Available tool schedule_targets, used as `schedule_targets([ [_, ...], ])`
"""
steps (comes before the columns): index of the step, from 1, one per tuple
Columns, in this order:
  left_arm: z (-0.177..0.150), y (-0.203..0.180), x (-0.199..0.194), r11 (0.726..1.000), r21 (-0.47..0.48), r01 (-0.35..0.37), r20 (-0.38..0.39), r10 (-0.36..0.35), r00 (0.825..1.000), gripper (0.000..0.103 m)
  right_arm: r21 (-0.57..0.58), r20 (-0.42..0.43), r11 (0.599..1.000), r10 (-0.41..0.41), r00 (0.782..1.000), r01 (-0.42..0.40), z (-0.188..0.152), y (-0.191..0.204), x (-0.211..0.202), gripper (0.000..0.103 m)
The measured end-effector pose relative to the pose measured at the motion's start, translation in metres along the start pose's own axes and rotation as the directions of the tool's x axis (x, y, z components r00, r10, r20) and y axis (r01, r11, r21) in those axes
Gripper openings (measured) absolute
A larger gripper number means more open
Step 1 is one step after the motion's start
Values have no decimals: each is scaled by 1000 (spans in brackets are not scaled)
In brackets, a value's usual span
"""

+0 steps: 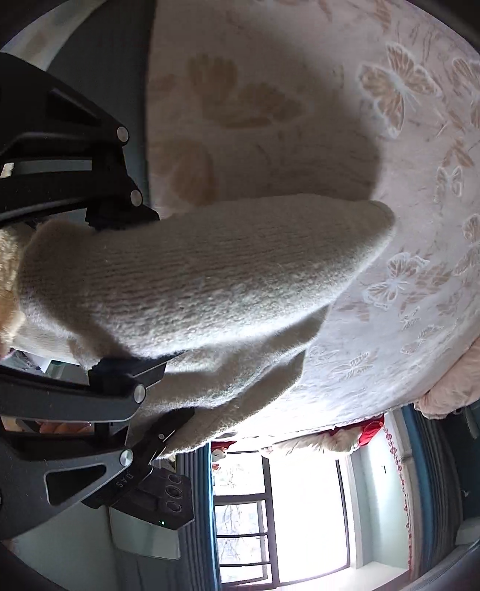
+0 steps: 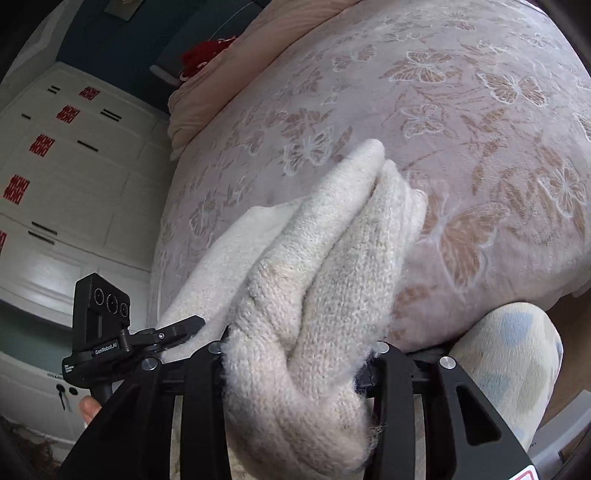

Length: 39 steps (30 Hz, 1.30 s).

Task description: Fold small clothes

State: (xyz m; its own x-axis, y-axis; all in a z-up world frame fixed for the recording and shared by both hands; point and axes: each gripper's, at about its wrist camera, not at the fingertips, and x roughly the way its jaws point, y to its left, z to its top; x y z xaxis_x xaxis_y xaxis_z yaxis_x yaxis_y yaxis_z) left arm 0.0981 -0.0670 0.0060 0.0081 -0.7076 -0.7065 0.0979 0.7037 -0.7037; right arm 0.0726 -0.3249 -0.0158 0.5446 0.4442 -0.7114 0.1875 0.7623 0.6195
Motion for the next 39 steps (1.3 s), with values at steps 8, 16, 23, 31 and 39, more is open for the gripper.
schedule_targets([
  [8, -3, -57, -122, 975, 213, 67, 251, -121, 960, 47, -238, 195, 969, 122, 973, -73, 9, 111, -77, 35],
  [16, 31, -105, -245, 898, 439, -7, 516, -246, 820, 48, -523, 405, 847, 348, 845, -98, 59, 228, -129, 35],
  [23, 79, -30, -221, 900, 406, -160, 603, -132, 787, 88, -473, 349, 876, 288, 892, -97, 98, 196, -27, 66],
  [31, 94, 182, -102, 992, -104, -78, 420, 114, 900, 85, -103, 66, 993, -44, 997, 51, 60, 41, 118, 67],
  [39, 122, 185, -64, 990, -144, 7, 418, 54, 907, 92, -42, 8, 999, 5, 1000, -5, 91, 47, 183, 79],
])
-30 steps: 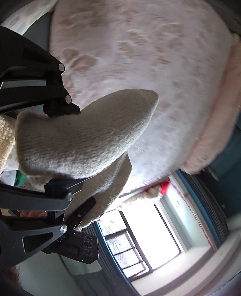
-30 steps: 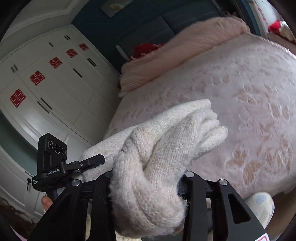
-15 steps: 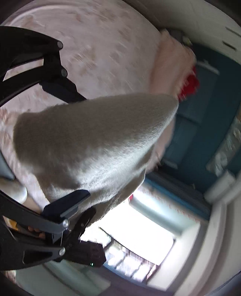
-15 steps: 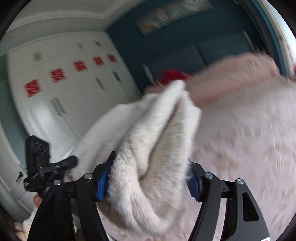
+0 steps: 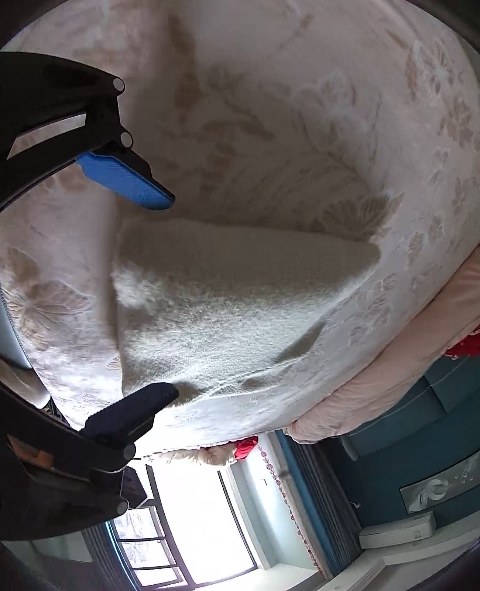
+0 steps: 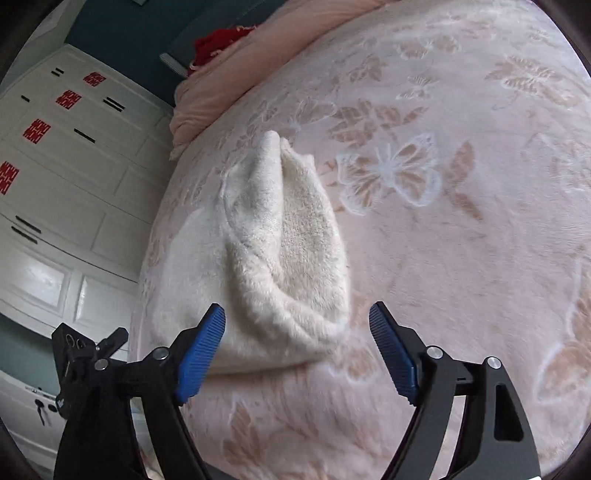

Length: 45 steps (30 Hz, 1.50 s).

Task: Fold small clothes
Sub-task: 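Release the folded bundle and pull both grippers back from it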

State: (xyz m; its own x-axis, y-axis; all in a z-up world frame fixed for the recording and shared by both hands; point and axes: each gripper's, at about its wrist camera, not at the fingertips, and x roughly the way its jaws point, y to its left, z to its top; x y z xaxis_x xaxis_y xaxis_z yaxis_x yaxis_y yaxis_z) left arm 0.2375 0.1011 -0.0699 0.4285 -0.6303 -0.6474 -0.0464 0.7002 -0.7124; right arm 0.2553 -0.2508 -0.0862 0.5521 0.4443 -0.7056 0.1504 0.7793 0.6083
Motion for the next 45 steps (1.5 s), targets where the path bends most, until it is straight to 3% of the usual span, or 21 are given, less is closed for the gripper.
schedule_targets([
  [2, -3, 0, 23, 1000, -23, 15, -48, -16, 999, 90, 51, -52, 999, 16, 998, -13, 3, -1, 27, 73],
  [3, -2, 1, 23, 1000, -19, -18, -52, 17, 998, 78, 59, -77, 998, 26, 997, -22, -1, 0, 37, 62],
  [4, -2, 3, 31, 998, -1, -70, -69, 70, 995, 58, 54, -98, 998, 20, 995, -14, -3, 4, 44, 46],
  [5, -1, 5, 32, 997, 3, -72, -81, 72, 994, 53, 40, -87, 999, 7, 996, -4, -5, 11, 43, 38],
  [7, 0, 7, 20, 1000, -18, -23, -85, 21, 996, 33, 2, -70, 1000, 23, 997, -23, -10, 26, 31, 32],
  [9, 1, 5, -5, 1000, 10, -15, -80, 15, 997, 26, -55, -52, 997, 51, 997, -54, -13, 43, 11, 29],
  [13, -2, 13, -29, 999, 31, -32, -82, 35, 996, 25, -127, -73, 991, 42, 996, -51, -43, 60, -8, 28],
  [16, -13, 27, -8, 992, 60, -106, -125, 113, 986, 29, -135, -108, 990, -60, 992, 45, -67, 39, 18, 37],
  [17, -17, 29, -5, 993, 56, -107, -119, 113, 986, 31, -104, -104, 994, -44, 994, 33, -70, 29, 22, 39],
  [19, -21, 22, -12, 990, 79, -120, -81, 126, 989, 36, -27, -76, 1000, -3, 997, 1, -69, 21, 9, 44],
  [22, -27, -2, -34, 974, 169, -150, -26, 156, 987, 39, -103, 28, 993, -62, 998, 65, -65, 43, -30, 44],
  [24, -33, -21, -48, 944, 243, -222, 41, 219, 975, 43, -197, 153, 970, -113, 982, 142, -68, 66, -59, 42],
  [27, -42, -44, -66, 895, 313, -318, 151, 283, 947, 43, -316, 212, 926, -145, 967, 208, -73, 96, -65, 17],
  [29, -47, -64, -63, 855, 373, -361, 193, 309, 931, 43, -362, 192, 903, -169, 967, 230, -71, 104, -51, 5],
  [31, -49, -76, -47, 817, 411, -405, 185, 360, 915, 43, -376, 132, 885, -241, 962, 273, -67, 98, -19, 4],
  [33, -50, -62, -21, 807, 407, -429, 126, 415, 901, 43, -369, 62, 870, -327, 943, 326, -67, 78, 14, 2],
  [35, -46, -41, 2, 799, 379, -468, 67, 481, 874, 35, -331, 61, 893, -303, 951, 306, -70, 74, 5, 2],
  [38, -47, -33, -4, 826, 336, -454, 76, 456, 887, 36, -350, 106, 897, -249, 963, 270, -66, 93, -23, 2],
  [40, -48, -31, -3, 822, 343, -454, 68, 460, 885, 36, -377, 104, 885, -254, 962, 274, -67, 98, -22, 2],
  [42, -49, -29, 1, 812, 353, -465, 72, 472, 879, 36, -388, 42, 864, -331, 943, 321, -66, 85, 7, 0],
  [45, -53, -44, 3, 794, 371, -482, 79, 490, 868, 36, -349, 26, 886, -318, 948, 307, -66, 81, 12, 0],
])
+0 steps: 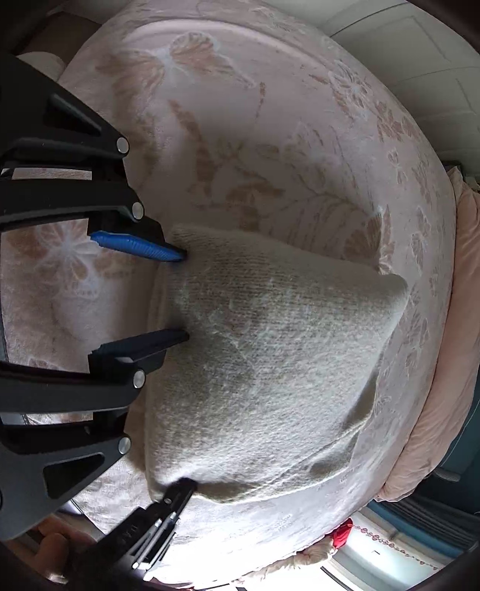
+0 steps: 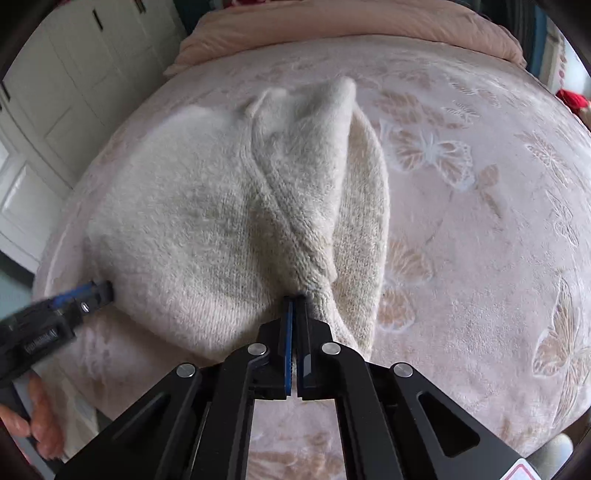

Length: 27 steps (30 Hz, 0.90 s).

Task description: Fold small clothes

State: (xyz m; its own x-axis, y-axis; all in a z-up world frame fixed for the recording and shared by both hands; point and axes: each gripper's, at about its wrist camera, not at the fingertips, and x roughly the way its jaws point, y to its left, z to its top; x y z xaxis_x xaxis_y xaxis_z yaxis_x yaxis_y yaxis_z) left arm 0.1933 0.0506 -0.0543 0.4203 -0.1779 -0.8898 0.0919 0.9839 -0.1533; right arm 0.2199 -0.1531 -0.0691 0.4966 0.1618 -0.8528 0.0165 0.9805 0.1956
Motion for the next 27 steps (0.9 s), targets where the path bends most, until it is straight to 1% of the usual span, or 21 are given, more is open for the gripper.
schedule_targets([
  [1, -1, 1, -1, 1000, 14, -7, 8, 7, 1000, 36, 6, 14, 1000, 14, 1000, -14, 1, 2, -10, 0],
  [3, -4, -5, -17, 999, 33, -8, 30, 7, 1000, 37, -3, 59, 1000, 30, 998, -30, 1, 8, -35, 1],
  [5, -9, -8, -30, 999, 41, -1, 54, -1, 999, 39, -16, 98, 1000, 19, 995, -18, -6, 12, -54, 1],
  [6, -11, -9, -34, 999, 43, -6, 65, 3, 998, 40, -18, 111, 1000, 7, 994, -6, -12, 12, -62, 2],
  [7, -15, -13, -39, 999, 50, -17, 73, 13, 997, 43, -16, 116, 1000, -2, 993, 4, -17, 11, -65, 2],
  [8, -20, -18, -44, 998, 63, -31, 81, 26, 996, 53, -9, 118, 1000, -17, 993, 19, -24, 9, -68, 7],
  [9, -24, -24, -49, 996, 78, -50, 91, 43, 995, 61, 0, 117, 1000, -26, 993, 26, -29, 8, -70, 9],
  [10, -31, -30, -55, 993, 91, -78, 108, 68, 992, 76, 9, 117, 1000, -31, 993, 30, -34, 6, -72, 10],
  [11, -36, -34, -59, 992, 96, -85, 124, 73, 990, 81, 17, 119, 999, -37, 992, 35, -40, 4, -74, 12],
  [12, -42, -38, -65, 991, 102, -86, 142, 71, 987, 82, 27, 121, 999, -48, 992, 45, -46, 1, -76, 14],
  [14, -53, -46, -71, 990, 102, -97, 152, 80, 985, 91, 43, 125, 997, -63, 990, 58, -56, -3, -79, 27],
  [15, -57, -49, -73, 990, 101, -100, 155, 83, 984, 91, 50, 131, 996, -75, 989, 69, -63, -4, -81, 30],
  [17, -66, -54, -74, 990, 99, -98, 160, 81, 984, 91, 38, 150, 995, -102, 983, 97, -74, -3, -83, 42],
  [19, -77, -60, -74, 988, 103, -112, 174, 93, 980, 92, 13, 178, 990, -143, 974, 143, -86, -2, -85, 51],
  [21, -86, -65, -73, 983, 116, -140, 188, 117, 975, 92, 6, 197, 986, -163, 967, 165, -96, -4, -86, 53],
  [23, -94, -68, -71, 979, 122, -161, 205, 134, 970, 92, 16, 201, 982, -186, 962, 187, -105, -8, -86, 60],
  [27, -107, -67, -68, 982, 90, -168, 224, 144, 964, 92, 61, 207, 979, -204, 957, 195, -119, -17, -86, 64],
])
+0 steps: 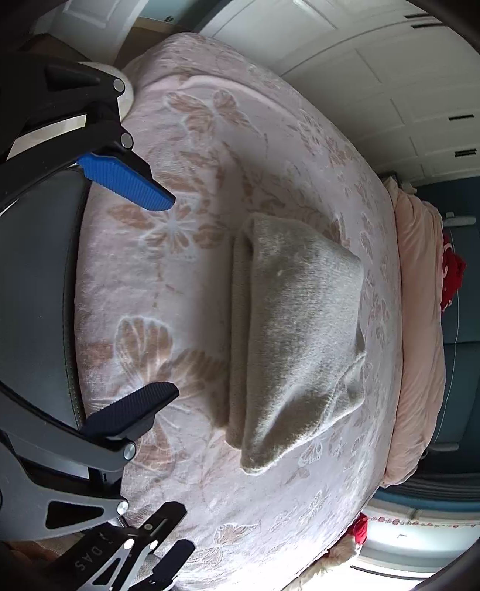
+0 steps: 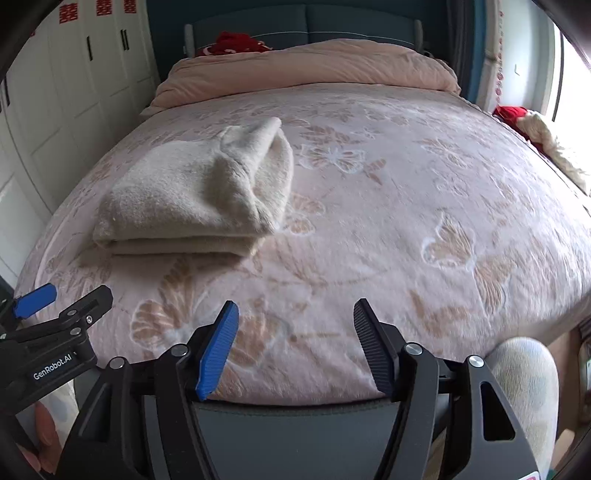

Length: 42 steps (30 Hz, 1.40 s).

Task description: Fold small clothes

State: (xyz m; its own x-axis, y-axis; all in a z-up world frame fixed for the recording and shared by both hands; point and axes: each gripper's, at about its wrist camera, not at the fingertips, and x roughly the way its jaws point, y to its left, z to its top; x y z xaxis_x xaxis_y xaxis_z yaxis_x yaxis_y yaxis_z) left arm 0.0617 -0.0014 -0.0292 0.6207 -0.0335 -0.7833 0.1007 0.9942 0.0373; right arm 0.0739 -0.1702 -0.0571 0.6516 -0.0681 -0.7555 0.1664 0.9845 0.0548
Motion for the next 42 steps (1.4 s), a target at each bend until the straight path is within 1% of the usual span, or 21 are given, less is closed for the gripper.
schedule_targets([
  [3, -7, -1, 0, 1000, -12, -14, 20, 14, 1000, 92, -1, 6, 1000, -15, 1000, 15, -10, -1, 1, 68],
  [7, -15, -3, 0, 999, 4, -43, 59, 43, 997, 92, -9, 12, 1000, -9, 1000, 10, -17, 0, 5, 69],
  [11, -22, -1, 6, 1000, -3, -27, 51, 27, 998, 92, -23, 15, 1000, -12, 1000, 12, -20, 5, 9, 70],
  [21, -27, 0, 11, 998, -11, -63, 49, 63, 997, 92, -65, 31, 998, -7, 1000, 9, -26, 20, 10, 72],
  [28, -29, -2, 13, 998, 3, -55, 48, 55, 997, 91, -28, 30, 1000, -9, 1000, 10, -26, 17, 11, 73],
  [36, -30, -8, 10, 998, 22, -64, 60, 63, 996, 92, -34, 31, 999, -1, 1000, 2, -26, 21, 10, 73],
  [42, -30, -9, 9, 997, 21, -72, 62, 71, 996, 91, -7, 29, 1000, 0, 1000, 1, -26, 21, 10, 73],
])
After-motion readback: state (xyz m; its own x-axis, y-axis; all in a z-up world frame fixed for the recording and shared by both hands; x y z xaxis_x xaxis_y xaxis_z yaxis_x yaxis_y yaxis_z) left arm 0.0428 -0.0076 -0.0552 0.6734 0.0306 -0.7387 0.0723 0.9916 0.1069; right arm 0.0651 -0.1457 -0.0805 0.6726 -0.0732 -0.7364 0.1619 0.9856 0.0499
